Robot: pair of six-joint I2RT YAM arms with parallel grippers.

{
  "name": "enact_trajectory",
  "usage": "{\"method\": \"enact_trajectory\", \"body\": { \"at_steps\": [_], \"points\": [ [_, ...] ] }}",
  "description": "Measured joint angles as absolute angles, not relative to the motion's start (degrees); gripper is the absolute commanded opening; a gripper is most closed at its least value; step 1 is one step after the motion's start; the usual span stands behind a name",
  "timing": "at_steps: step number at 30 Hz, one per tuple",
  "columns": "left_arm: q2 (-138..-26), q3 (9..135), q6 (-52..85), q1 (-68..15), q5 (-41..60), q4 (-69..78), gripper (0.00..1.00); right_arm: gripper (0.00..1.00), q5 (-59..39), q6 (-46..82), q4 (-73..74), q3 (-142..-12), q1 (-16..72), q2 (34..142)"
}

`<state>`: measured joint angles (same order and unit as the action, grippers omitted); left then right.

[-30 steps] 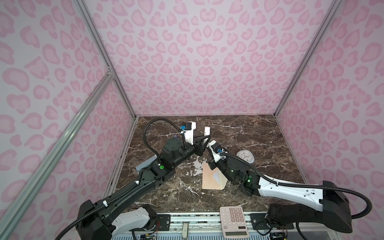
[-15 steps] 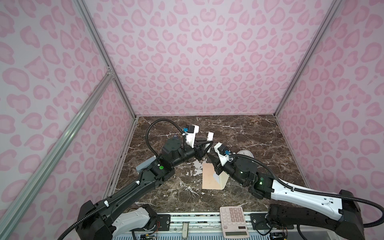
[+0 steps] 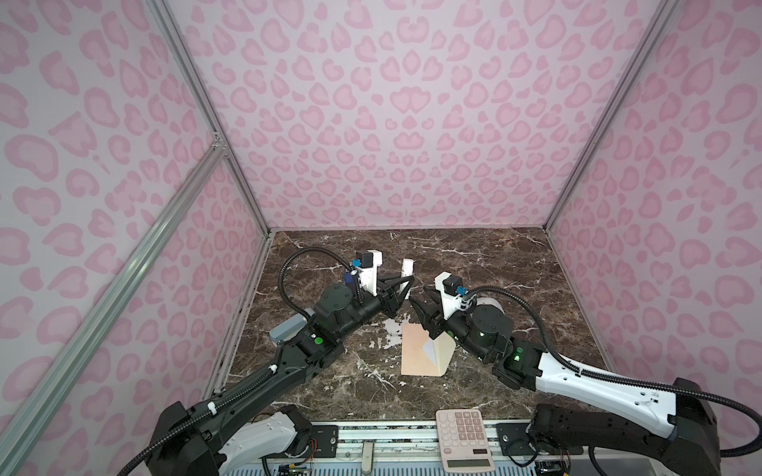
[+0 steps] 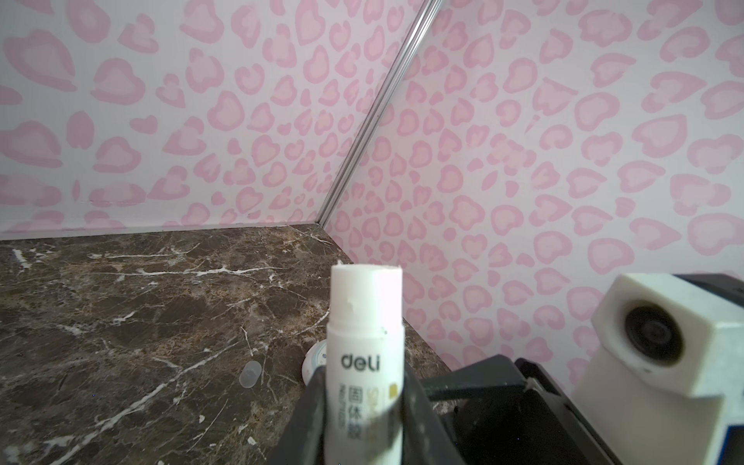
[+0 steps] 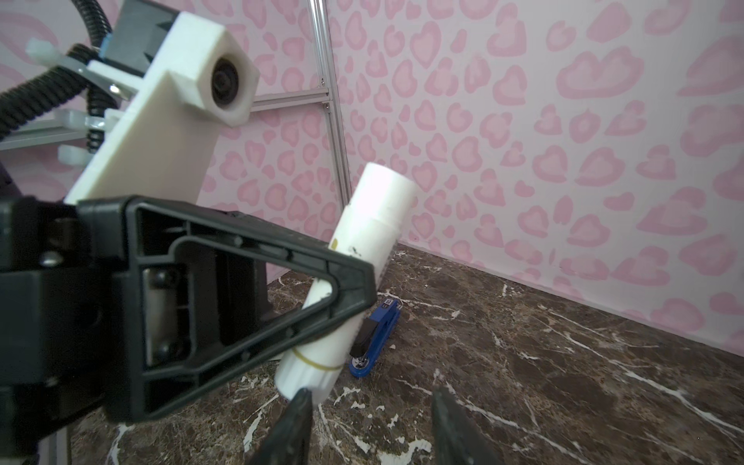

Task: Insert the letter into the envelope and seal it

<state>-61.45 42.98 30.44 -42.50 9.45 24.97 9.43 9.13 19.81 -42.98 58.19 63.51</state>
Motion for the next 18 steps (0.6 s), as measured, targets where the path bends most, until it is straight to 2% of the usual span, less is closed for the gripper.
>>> {"method": "enact_trajectory", "body": {
  "at_steps": [8, 14, 18],
  "points": [
    [-62.0, 42.9, 31.4, -43.9, 9.0, 28.5, 0.13, 0.51, 5.5, 10.8, 20.6, -44.8, 58.4, 66.4],
    [-62.5, 42.9, 31.6, -44.2, 8.6, 29.9, 0.14, 0.48, 6.4, 10.9, 22.3, -44.9, 58.5, 66.6],
    [-63.0, 42.9, 31.9, -44.2, 8.6, 31.2, 0.13, 0.5, 7.7, 10.9, 22.5, -45.5, 58.1, 67.1]
  ]
}}
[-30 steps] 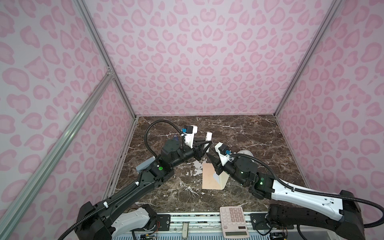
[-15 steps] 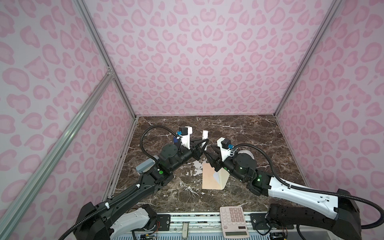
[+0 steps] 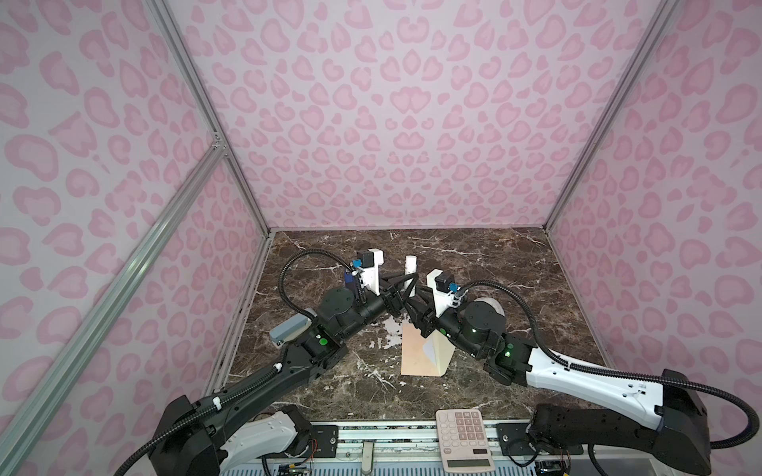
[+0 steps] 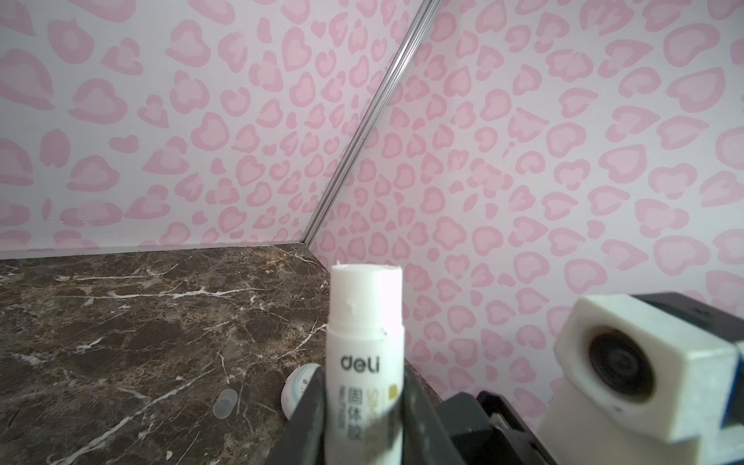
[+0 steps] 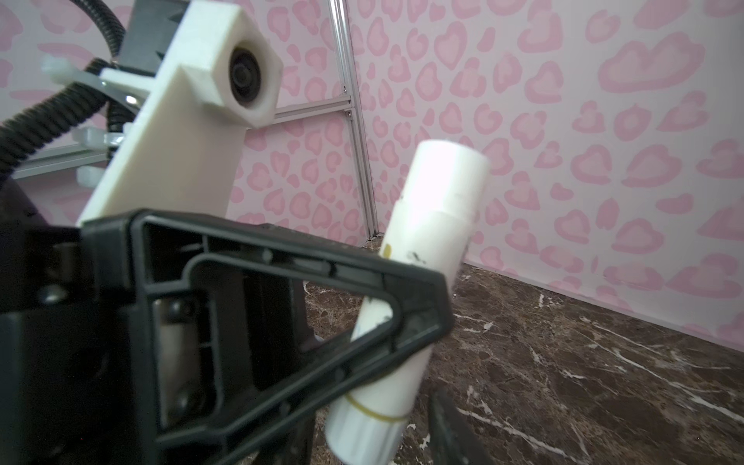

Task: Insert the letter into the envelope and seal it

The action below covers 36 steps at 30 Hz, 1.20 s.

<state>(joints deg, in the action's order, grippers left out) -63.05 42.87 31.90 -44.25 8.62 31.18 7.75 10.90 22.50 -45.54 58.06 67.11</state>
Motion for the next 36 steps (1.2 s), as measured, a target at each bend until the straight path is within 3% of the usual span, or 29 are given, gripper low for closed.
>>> {"method": "enact_trajectory", "body": {
  "at_steps": [5, 16, 20, 26, 36],
  "points": [
    [-63.0, 42.8, 32.5, -44.4, 8.5, 31.8, 0.14, 0.48, 9.4, 10.9, 22.3, -46.5, 57.1, 67.6],
    [-63.3, 42.8, 32.9, -44.6, 8.3, 31.6, 0.15, 0.17, 6.5, 10.9, 22.2, -46.7, 55.9, 67.6],
    [-63.3, 42.9, 32.9, -44.6, 7.8, 31.1, 0.21, 0.08, 6.2, 9.8, 21.3, -46.8, 55.8, 67.5],
    [-62.7, 43.8, 33.0, -44.7, 9.1, 29.0, 0.48, 0.05, 6.0, 7.4, 20.4, -46.8, 55.7, 66.3],
    [-62.2, 44.1, 34.0, -43.5, 11.6, 26.6, 0.5, 0.05, 4.9, 5.1, 20.1, -45.8, 55.8, 64.8]
  ]
}}
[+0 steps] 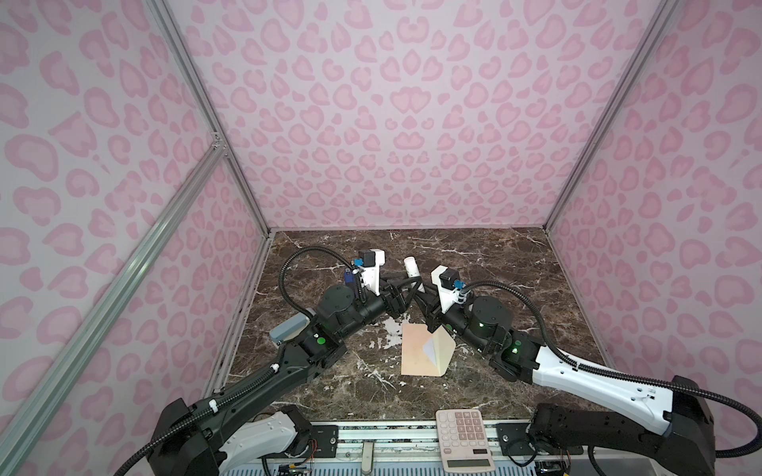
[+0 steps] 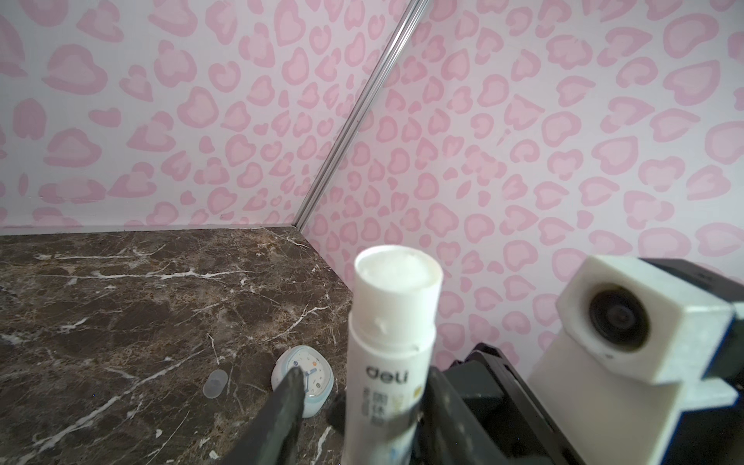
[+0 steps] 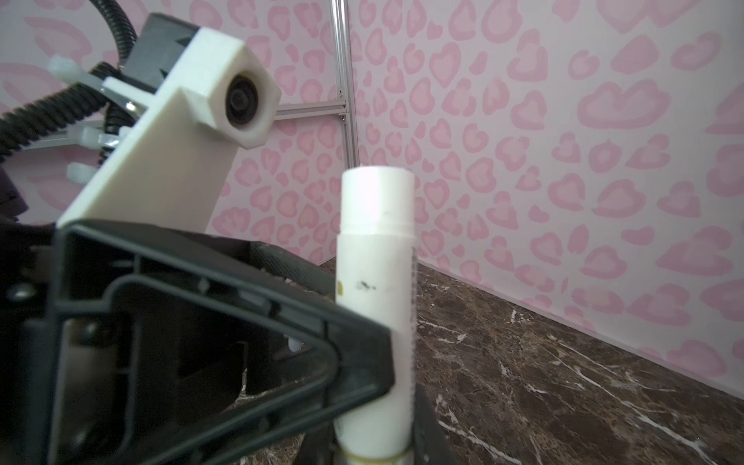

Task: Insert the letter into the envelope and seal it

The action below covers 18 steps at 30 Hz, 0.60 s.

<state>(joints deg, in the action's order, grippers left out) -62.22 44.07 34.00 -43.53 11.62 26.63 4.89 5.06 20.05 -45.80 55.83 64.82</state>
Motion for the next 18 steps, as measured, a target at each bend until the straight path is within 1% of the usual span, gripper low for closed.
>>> {"method": "enact_trajectory", "body": {
  "at_steps": [4, 9, 12, 18],
  "points": [
    [-62.3, 44.3, 34.4, -43.2, 12.8, 26.7, 0.5, 0.04, 4.3, 4.9, 19.9, -45.5, 56.2, 64.8],
    [-62.7, 44.4, 34.9, -42.9, 14.2, 27.1, 0.43, 0.04, 3.4, 4.7, 19.8, -45.4, 56.4, 64.8],
    [-62.8, 44.4, 34.9, -42.9, 14.9, 27.1, 0.38, 0.04, 3.4, 4.7, 19.6, -45.2, 56.5, 64.8],
    [-62.8, 44.0, 35.9, -42.3, 15.7, 28.1, 0.18, 0.05, 3.4, 4.8, 19.6, -45.2, 56.5, 64.7]
  ]
}}
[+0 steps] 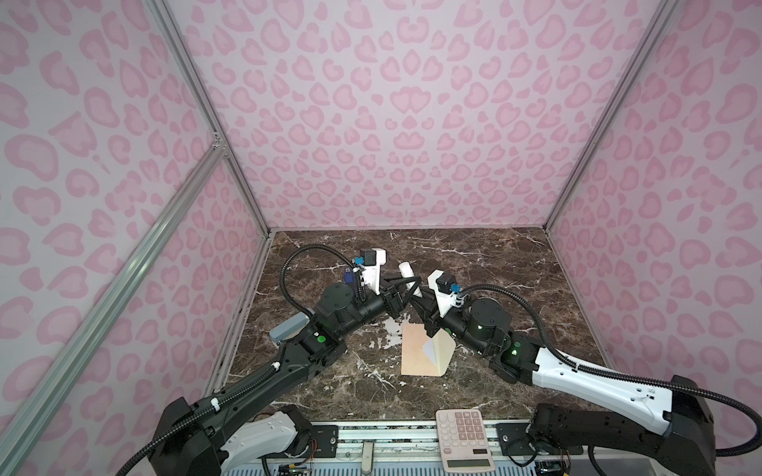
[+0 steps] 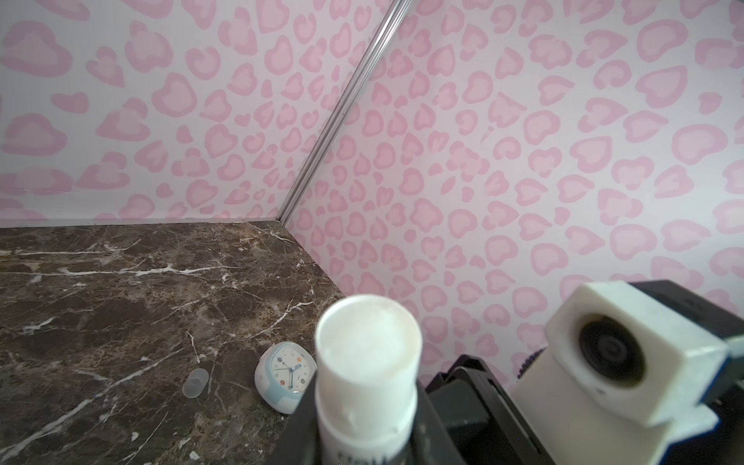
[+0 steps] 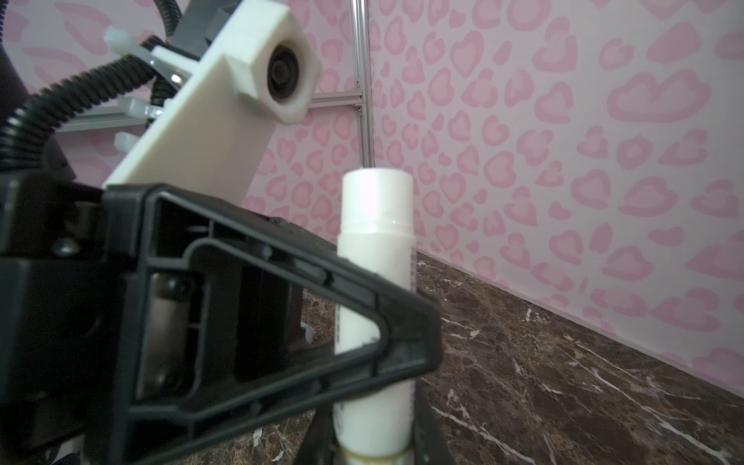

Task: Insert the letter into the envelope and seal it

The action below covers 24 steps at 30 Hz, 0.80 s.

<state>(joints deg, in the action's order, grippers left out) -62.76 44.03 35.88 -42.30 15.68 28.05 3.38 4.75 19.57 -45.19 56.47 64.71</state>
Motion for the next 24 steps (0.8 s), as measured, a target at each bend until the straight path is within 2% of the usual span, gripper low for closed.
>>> {"method": "enact_trajectory", "body": {
  "at_steps": [4, 9, 15, 17, 20, 21, 24],
  "points": [
    [-62.8, 43.0, 37.1, -40.8, 18.6, 29.6, 0.1, 0.04, 2.2, 5.0, 18.9, -45.2, 56.0, 64.7],
    [-63.7, 42.7, 38.0, -38.5, 24.1, 31.0, 0.05, 0.04, -3.9, 6.5, 18.3, -45.2, 54.0, 64.7],
    [-65.3, 43.0, 37.1, -36.3, 32.1, 32.3, 0.04, 0.05, -11.3, 11.0, 17.1, -46.1, 52.1, 65.3],
    [-65.4, 43.2, 36.2, -36.0, 33.2, 32.7, 0.04, 0.12, -13.4, 12.3, 17.1, -46.4, 51.6, 65.5],
    [-65.2, 43.2, 35.7, -35.8, 34.1, 32.8, 0.04, 0.44, -14.9, 13.1, 16.8, -46.7, 51.2, 65.7],
    [-65.0, 43.2, 35.6, -35.9, 34.7, 32.6, 0.04, 0.5, -15.8, 12.8, 16.6, -46.7, 51.2, 65.7],
    [-62.9, 43.2, 34.4, -36.4, 34.3, 30.0, 0.04, 0.62, -17.4, 10.0, 15.2, -46.5, 52.1, 65.5]
  ]
}}
